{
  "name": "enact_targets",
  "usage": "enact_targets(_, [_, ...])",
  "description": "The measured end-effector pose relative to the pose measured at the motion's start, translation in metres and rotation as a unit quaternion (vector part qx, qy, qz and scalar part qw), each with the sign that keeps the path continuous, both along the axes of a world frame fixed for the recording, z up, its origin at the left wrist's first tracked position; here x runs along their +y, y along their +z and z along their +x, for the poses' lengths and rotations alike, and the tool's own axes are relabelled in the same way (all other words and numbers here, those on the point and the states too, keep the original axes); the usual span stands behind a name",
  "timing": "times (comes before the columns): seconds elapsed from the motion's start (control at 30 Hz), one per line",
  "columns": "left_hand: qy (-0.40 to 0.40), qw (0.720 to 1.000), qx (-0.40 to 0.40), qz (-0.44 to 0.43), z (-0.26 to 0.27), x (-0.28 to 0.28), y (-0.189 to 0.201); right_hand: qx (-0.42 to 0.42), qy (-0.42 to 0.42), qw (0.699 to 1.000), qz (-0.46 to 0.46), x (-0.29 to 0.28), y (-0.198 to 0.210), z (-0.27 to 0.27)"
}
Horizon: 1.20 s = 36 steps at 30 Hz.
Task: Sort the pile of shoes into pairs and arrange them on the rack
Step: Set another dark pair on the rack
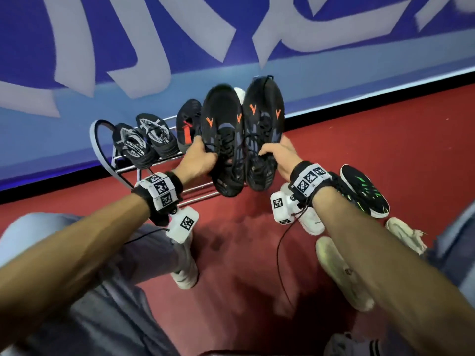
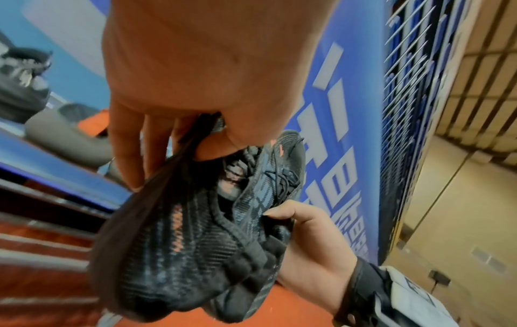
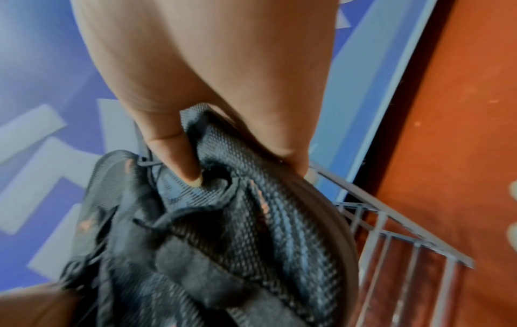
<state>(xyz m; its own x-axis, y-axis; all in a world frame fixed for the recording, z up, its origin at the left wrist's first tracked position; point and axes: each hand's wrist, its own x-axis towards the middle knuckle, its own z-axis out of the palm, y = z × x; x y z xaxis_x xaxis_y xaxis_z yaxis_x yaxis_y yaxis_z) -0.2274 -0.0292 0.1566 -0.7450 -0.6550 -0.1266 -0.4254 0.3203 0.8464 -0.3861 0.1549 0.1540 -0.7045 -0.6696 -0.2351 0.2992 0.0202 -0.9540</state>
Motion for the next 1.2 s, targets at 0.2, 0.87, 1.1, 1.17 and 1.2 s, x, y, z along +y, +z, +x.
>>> enact_targets(0.2, [0.059, 0.994, 0.092, -0.012, 0.014, -0.012, 0.069, 0.115, 0.007, 0.992, 0.054, -0.039, 0.077, 0.015])
enact_targets(0.87, [0.142, 0.968, 0.178, 0.106, 0.040, -0.008, 0.110, 0.208, 0.028, 0.978, -0.015, -0.084, 0.114, 0.043])
enact_targets(1.1, [0.176, 0.951, 0.191, 0.169, 0.073, -0.017, 0.099, 0.236, 0.118, 0.965, 0.002, -0.148, 0.080, 0.090])
enact_targets(1.17, [0.182, 0.952, 0.188, 0.160, 0.083, -0.024, 0.102, 0.225, 0.119, 0.967, 0.002, -0.158, 0.076, 0.097])
enact_targets(1.2, [0.186, 0.953, 0.188, 0.145, 0.088, -0.027, 0.103, 0.216, 0.114, 0.970, -0.002, -0.161, 0.075, 0.101])
